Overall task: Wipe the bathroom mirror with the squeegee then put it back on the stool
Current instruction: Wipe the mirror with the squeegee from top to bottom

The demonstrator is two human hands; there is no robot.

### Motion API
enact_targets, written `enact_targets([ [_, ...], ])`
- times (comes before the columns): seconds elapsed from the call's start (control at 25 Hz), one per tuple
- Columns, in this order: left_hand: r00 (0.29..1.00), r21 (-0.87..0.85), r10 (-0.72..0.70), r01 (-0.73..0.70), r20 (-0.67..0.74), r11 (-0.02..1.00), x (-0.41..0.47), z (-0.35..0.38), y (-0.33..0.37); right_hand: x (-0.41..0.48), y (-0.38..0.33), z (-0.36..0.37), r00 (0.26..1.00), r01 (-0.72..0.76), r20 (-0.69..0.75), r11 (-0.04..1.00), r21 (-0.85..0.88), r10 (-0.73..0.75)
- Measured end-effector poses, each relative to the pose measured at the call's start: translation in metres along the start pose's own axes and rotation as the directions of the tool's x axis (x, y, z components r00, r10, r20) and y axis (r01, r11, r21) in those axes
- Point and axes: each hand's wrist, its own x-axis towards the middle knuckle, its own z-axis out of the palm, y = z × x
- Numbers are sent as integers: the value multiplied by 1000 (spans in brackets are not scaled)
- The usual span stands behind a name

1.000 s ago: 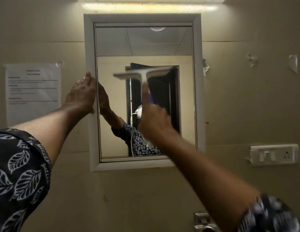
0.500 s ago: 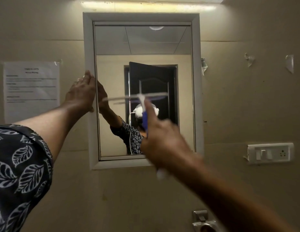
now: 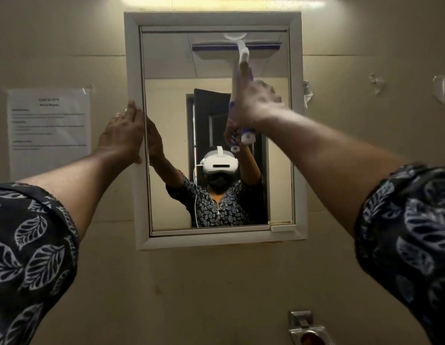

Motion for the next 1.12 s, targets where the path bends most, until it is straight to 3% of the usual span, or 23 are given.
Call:
enact_targets([
  [0.12,1000,-1,-4,4,3,1000,0,1,-1,-27,19,36,998,63,-16,998,23,-63],
  [0.44,1000,7,2,-2,-6,1000,-1,1,0,-134,52,119,1000,14,-7,999,52,-14],
  [0.72,1000,8,2,-2,21,1000,-1,-2,0,-267,75,144,933,-79,353,996,35,62],
  [0.8,1000,12,-1,1,21,1000,-1,-2,1,-271,69,129,919,-89,388,994,55,61],
  [0.88,1000,17,2,-2,21,1000,-2,-3,2,-252,57,102,952,-20,304,989,146,-25],
  [0.96,1000,5,4,-4,25,1000,-3,-3,3,-208,44,70,986,138,63,967,215,-154],
  [1.04,1000,-4,6,-6,28,1000,-3,-4,2,-146,31,35,962,253,-148,954,159,-231],
  [1.12,1000,-6,6,-6,27,1000,-3,-4,1,-88,19,6,940,271,-233,960,73,-248],
])
